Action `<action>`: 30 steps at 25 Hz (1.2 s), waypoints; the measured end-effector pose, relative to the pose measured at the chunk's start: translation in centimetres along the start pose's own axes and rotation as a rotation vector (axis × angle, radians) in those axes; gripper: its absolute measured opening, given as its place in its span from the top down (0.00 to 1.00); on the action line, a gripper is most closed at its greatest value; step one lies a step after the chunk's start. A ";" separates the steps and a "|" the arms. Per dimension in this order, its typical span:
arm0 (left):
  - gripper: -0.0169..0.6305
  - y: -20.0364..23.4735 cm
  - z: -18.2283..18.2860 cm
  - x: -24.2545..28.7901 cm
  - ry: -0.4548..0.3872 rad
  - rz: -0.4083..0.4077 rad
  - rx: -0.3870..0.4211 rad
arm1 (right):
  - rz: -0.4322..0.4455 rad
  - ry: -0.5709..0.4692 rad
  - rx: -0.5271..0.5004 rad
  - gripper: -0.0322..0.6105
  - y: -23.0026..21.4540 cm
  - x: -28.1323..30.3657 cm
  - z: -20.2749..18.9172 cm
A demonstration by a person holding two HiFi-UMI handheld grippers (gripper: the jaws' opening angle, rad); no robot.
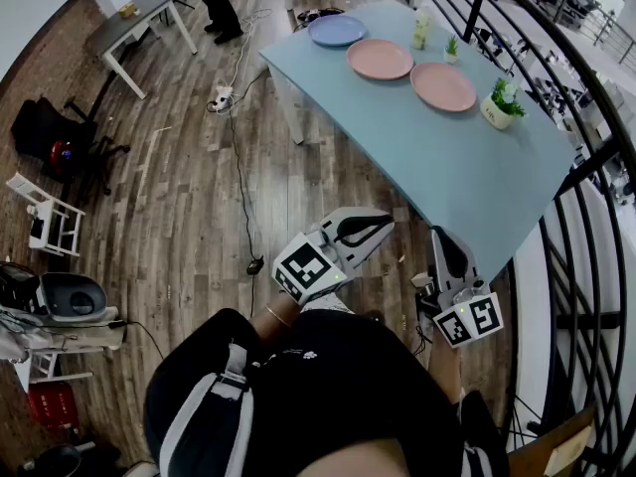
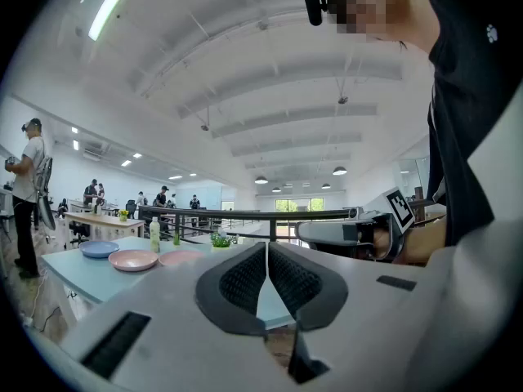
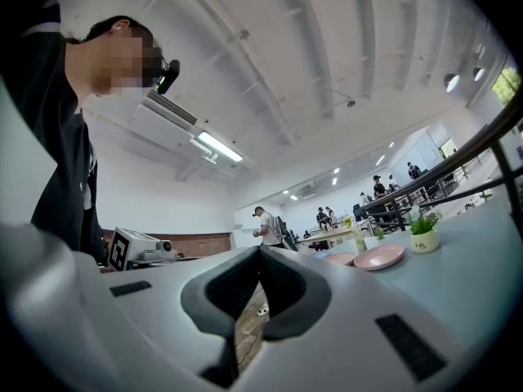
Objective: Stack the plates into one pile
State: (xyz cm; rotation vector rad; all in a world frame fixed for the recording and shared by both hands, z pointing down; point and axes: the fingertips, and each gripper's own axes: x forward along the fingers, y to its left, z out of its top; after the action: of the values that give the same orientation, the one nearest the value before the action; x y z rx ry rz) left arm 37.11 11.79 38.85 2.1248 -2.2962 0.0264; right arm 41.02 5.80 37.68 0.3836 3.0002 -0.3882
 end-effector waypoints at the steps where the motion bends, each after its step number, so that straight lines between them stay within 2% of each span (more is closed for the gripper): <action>1: 0.94 0.2 0.1 -0.1 0.000 0.006 0.001 | 0.002 0.000 -0.002 0.95 0.1 0.1 0.1; 7: 0.94 0.5 0.7 -1.1 -0.001 0.023 0.018 | 0.016 0.004 -0.006 0.95 1.1 0.5 0.2; 15: 0.94 -0.3 0.1 -0.8 0.010 0.007 0.009 | 0.010 0.001 0.002 0.95 1.0 -0.2 -0.2; 21: 0.94 -1.1 0.3 0.4 0.018 -0.037 0.015 | -0.035 -0.041 0.067 0.95 -0.2 -1.4 0.1; 30: 0.94 -0.2 0.5 1.5 0.014 -0.052 -0.011 | -0.066 -0.030 0.069 0.95 -1.7 -1.0 -0.2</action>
State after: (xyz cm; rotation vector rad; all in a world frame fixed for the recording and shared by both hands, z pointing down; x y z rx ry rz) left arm 37.19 10.23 38.40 2.1709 -2.2277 0.0279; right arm 41.49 4.00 38.38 0.2819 2.9822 -0.4994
